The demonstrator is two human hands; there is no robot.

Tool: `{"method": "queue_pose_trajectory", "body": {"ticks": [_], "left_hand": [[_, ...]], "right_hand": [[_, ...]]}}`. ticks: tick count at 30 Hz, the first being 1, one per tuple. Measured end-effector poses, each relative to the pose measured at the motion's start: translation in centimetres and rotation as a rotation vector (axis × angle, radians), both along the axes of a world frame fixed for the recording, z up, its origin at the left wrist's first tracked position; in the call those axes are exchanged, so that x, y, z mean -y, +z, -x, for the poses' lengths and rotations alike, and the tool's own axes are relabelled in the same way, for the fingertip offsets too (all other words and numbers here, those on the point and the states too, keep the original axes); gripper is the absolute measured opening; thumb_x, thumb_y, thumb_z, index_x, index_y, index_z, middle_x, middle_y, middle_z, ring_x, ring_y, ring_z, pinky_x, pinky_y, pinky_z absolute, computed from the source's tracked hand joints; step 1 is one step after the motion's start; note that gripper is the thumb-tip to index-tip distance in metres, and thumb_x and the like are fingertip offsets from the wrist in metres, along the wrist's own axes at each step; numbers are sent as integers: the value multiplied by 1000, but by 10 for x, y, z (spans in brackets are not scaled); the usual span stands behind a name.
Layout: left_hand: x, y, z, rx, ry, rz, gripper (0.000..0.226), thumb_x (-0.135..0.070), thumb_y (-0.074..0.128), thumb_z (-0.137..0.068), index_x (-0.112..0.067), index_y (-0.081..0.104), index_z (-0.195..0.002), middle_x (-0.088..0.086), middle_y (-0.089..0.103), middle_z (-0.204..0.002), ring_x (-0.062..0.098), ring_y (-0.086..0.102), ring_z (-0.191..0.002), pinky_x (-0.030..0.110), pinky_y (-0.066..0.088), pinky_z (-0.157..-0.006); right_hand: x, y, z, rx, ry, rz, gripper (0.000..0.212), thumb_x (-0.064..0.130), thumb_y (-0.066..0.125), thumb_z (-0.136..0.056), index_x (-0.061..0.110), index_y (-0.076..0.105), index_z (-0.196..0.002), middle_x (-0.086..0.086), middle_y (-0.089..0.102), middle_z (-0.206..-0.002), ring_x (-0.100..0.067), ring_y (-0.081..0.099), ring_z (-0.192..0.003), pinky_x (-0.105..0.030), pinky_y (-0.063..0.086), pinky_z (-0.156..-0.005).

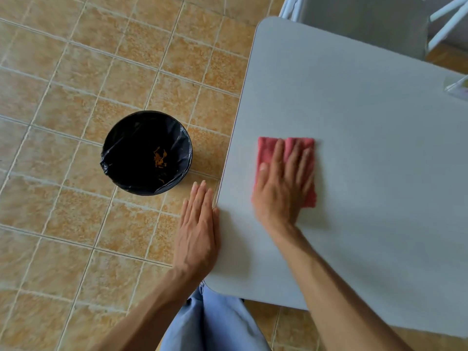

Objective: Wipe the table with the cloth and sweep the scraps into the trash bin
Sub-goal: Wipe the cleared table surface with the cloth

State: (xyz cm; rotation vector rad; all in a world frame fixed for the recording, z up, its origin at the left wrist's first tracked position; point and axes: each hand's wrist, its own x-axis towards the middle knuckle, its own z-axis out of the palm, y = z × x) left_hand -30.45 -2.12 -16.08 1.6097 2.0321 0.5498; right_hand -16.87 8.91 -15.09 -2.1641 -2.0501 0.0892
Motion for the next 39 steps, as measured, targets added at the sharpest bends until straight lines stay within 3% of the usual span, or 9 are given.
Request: {"method": "queue_pose_trajectory", "body": {"ticks": [5, 11, 17, 23, 28, 30, 33, 36, 39], "left_hand": [[1, -1, 3, 6, -10, 14, 50, -23, 30, -104, -7, 33, -150, 9, 27, -160, 22, 12, -152, 47, 20, -121], [0, 2, -1, -1, -1, 4, 50, -25, 29, -104, 0, 36, -147, 15, 30, -158, 27, 18, -150, 45, 18, -122], [1, -6, -2, 13, 9, -14, 52, -26, 25, -103, 1, 34, -148, 20, 30, -157, 31, 19, -150, 48, 21, -120], [-2, -2, -13, -67, 8, -61, 47, -8, 31, -102, 6, 30, -147, 23, 24, -158, 36, 16, -149, 50, 18, -121], [-3, 9, -28, -117, 111, -38, 59, -4, 26, -92, 1, 21, -151, 18, 14, -162, 30, 6, -152, 47, 5, -123], [-3, 16, -40, -157, 81, -57, 66, 2, 29, -86, 2, 20, -151, 18, 12, -162, 30, 4, -152, 49, 3, -123], [1, 19, -72, -170, -8, -60, 64, 3, 30, -88, 4, 20, -151, 19, 13, -162, 31, 5, -152, 49, 3, -123], [1, 20, -106, -129, -33, -46, 62, 1, 30, -90, 3, 21, -151, 18, 14, -162, 29, 6, -152, 47, 2, -123], [-2, 29, -133, -112, -16, -30, 61, -2, 30, -92, 0, 20, -152, 16, 12, -163, 27, 3, -152, 45, 0, -123]], "right_hand": [[20, 10, -14, 100, 733, 103, 58, 47, 29, -106, 26, 27, -160, -5, 19, -169, -29, 12, -157, -54, 16, -125], [20, 2, -26, 38, 74, -3, 57, 40, 32, -105, 14, 38, -156, -17, 31, -164, -41, 25, -152, -59, 27, -120], [40, 11, -21, 127, 762, 117, 59, 49, 23, -107, 27, 20, -162, -4, 12, -171, -28, 6, -158, -51, 12, -126], [29, 1, -47, -3, -3, -14, 57, 40, 34, -104, 13, 40, -155, -17, 34, -163, -42, 27, -151, -59, 27, -119], [72, 13, -56, 28, 765, 95, 59, 47, 34, -106, 25, 28, -160, -5, 18, -170, -28, 8, -158, -52, 13, -125], [61, 10, -81, 11, 663, 51, 56, 46, 34, -106, 29, 31, -159, -2, 22, -169, -25, 13, -158, -51, 16, -125], [56, 1, -83, -94, 171, -75, 52, 33, 45, -106, 18, 40, -155, -9, 35, -163, -31, 26, -154, -51, 21, -124], [53, 0, -76, -262, 304, -90, 49, 4, 49, -98, 7, 52, -146, -12, 48, -155, -34, 39, -147, -51, 30, -121], [26, 15, -112, -355, 430, -12, 59, 1, 35, -89, 10, 57, -143, -8, 57, -148, -30, 47, -142, -44, 39, -115]]}}
